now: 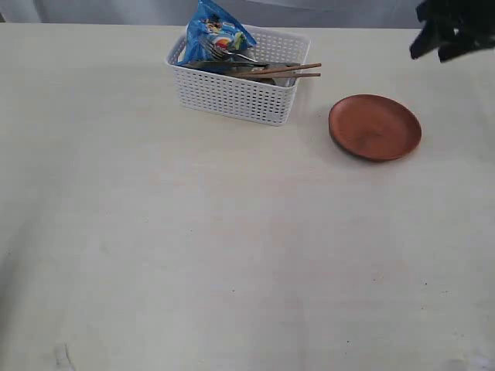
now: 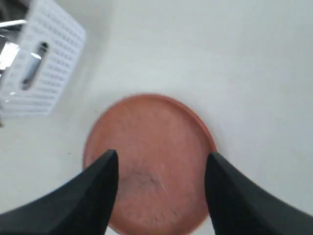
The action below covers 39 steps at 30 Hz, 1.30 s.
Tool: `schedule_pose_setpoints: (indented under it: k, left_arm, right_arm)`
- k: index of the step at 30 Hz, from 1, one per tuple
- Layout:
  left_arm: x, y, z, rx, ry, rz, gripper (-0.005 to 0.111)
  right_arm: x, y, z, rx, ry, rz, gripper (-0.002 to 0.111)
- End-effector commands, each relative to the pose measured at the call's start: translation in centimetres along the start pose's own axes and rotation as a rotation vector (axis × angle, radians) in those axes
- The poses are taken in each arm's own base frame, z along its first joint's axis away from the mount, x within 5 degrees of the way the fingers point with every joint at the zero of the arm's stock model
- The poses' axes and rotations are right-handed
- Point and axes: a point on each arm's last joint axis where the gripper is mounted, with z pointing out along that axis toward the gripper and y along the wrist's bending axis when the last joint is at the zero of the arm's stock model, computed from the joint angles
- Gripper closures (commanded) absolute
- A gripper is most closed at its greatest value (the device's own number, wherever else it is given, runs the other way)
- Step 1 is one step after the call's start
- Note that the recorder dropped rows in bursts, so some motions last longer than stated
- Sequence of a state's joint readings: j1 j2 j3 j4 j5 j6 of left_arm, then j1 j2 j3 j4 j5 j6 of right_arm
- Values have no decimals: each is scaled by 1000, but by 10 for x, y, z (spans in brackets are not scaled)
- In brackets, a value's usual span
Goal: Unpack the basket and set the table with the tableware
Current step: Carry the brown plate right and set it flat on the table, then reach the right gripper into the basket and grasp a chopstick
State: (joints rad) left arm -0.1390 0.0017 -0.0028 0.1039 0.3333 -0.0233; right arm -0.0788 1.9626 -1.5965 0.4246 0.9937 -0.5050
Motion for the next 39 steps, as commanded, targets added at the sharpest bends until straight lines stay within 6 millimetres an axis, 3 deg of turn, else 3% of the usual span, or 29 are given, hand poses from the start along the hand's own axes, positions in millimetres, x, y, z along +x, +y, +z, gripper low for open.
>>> schedule_pose_setpoints:
  k: [1, 4, 6, 9, 12, 16, 19, 25, 35, 39]
  left_arm:
    - [0, -1, 0, 8, -3, -7, 107]
    - [0, -1, 0, 8, -3, -7, 107]
    - [0, -1, 0, 8, -3, -7, 107]
    - [0, -1, 0, 8, -3, -7, 107]
    - [0, -1, 0, 8, -3, -7, 107]
    - [0, -1, 0, 8, -3, -7, 107]
    - [0, -1, 0, 8, -3, -7, 107]
    - [0, -1, 0, 8, -3, -7, 107]
    - [0, -1, 0, 8, -3, -7, 107]
    - [0, -1, 0, 8, -3, -7, 107]
  right_arm:
    - [-30, 62, -24, -9, -121, -241, 56]
    - [-44, 111, -27, -39, -174, -362, 56]
    - [-49, 146, -19, -34, -201, -462, 56]
    - [-51, 183, -2, 7, -205, -597, 56]
    - [-49, 212, 20, 19, -172, -708, 56]
    - [-41, 237, 53, 63, -103, -870, 56]
    - [-36, 240, 75, 132, -55, -949, 56]
    - [-40, 231, 105, 216, -64, -878, 61]
    - [-47, 234, 120, 210, -170, -894, 61]
    - [-40, 231, 124, 219, -81, -1050, 63]
